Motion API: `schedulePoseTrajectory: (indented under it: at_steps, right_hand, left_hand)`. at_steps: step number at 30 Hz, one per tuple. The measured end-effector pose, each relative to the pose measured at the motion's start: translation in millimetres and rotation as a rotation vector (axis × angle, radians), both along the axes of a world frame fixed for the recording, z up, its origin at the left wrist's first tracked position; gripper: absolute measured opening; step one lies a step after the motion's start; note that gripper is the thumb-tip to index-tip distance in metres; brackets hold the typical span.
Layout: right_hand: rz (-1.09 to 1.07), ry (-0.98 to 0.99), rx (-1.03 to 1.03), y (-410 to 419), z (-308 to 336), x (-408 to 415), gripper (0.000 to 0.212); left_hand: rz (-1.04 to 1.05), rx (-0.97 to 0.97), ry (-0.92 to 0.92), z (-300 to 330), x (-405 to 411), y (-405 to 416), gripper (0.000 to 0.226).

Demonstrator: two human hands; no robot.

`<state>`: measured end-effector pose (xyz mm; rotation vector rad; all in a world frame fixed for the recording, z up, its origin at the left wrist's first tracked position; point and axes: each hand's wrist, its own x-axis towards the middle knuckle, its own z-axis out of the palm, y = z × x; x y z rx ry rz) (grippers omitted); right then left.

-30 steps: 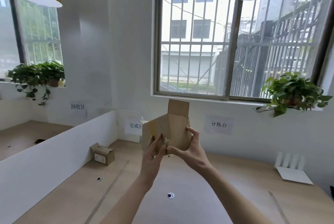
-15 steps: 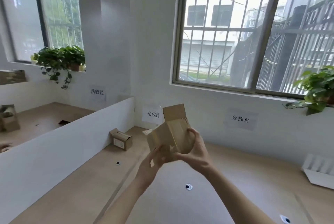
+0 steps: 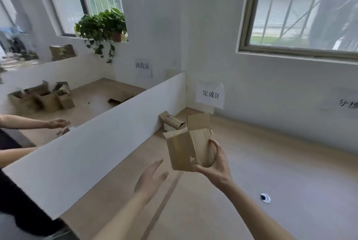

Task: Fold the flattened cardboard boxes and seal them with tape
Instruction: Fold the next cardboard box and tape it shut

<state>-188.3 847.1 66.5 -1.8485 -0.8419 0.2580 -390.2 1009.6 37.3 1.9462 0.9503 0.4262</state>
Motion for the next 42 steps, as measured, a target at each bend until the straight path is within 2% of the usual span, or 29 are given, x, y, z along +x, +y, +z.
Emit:
schedulePoseTrajectory:
  at_steps: [5,11,16,26,35,39,42]
  right_hand:
    - [0.047,0.034,-0.012,66.8,-32.1,18.0,0.109]
    - [0.045,0.065,-0.042,134.4,-62.6,36.3,0.11]
    - [0.013,0.081,-0.071,195.8,-94.1,58.9,0.109]
    - [-0.027,0.116,-0.179,310.3,-189.1,113.7,0.117]
    - [-0.131,0.153,-0.28,351.0,-242.1,147.6,0.126]
    - [-0.193,0.205,-0.322,369.1,-260.5,153.9,0.117]
    - [-0.24,0.225,-0.411,381.7,-274.6,156.4,0.095]
  left_hand:
    - [-0.029,0.053,0.144,-21.5,24.7,73.6,0.059]
    - [-0.076,0.013,0.146,-51.3,51.6,141.6,0.059]
    - [-0.145,0.042,0.239,-89.2,75.8,209.1,0.06]
    - [-0.214,-0.014,0.229,-165.2,138.6,352.5,0.058]
    - [-0.248,-0.055,0.253,-207.2,180.4,403.4,0.06]
    - [-0.253,-0.082,0.25,-220.1,194.6,414.6,0.061]
    - [-0.264,-0.071,0.26,-226.9,203.4,419.3,0.06]
